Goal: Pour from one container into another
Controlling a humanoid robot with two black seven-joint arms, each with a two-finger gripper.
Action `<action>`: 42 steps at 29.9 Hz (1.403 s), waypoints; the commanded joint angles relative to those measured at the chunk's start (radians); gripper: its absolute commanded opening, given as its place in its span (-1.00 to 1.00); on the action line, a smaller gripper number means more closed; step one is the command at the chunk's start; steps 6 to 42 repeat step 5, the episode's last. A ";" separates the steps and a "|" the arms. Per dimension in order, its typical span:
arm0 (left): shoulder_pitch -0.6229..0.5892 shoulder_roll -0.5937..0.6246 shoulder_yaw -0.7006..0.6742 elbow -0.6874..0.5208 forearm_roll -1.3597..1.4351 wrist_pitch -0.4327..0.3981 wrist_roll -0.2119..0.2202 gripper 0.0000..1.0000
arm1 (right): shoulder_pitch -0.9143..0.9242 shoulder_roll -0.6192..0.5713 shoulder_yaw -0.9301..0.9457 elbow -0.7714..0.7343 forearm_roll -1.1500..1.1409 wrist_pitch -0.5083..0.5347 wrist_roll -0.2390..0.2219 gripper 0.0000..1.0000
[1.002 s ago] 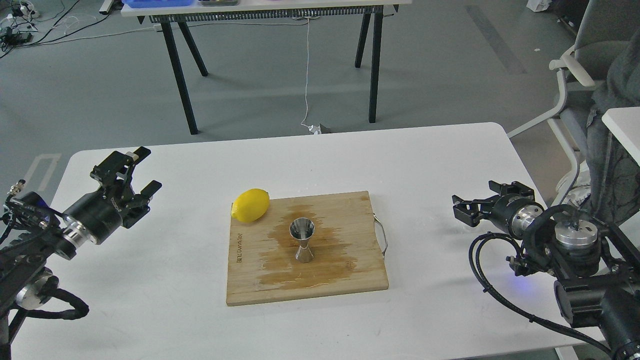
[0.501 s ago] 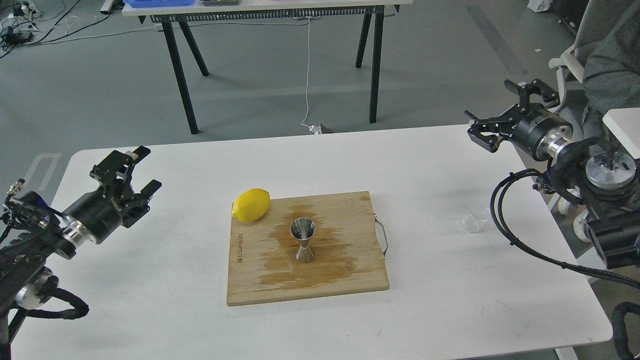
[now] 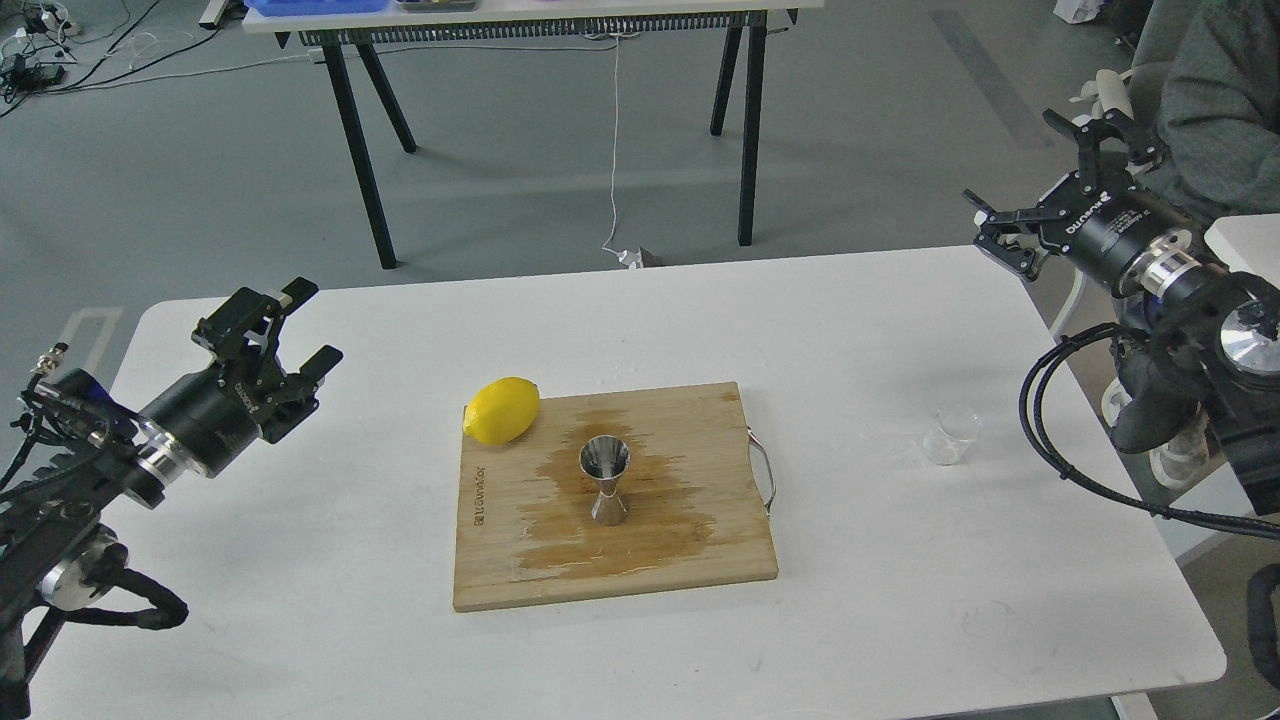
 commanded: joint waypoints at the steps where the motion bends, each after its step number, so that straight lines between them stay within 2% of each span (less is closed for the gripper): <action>1: -0.008 0.010 -0.009 -0.004 0.000 0.000 0.000 0.98 | 0.005 0.011 0.002 -0.005 0.000 0.000 0.007 0.96; 42: -0.032 0.022 -0.007 -0.002 -0.002 0.000 0.000 0.98 | 0.007 0.013 0.008 -0.025 0.000 0.000 0.010 0.96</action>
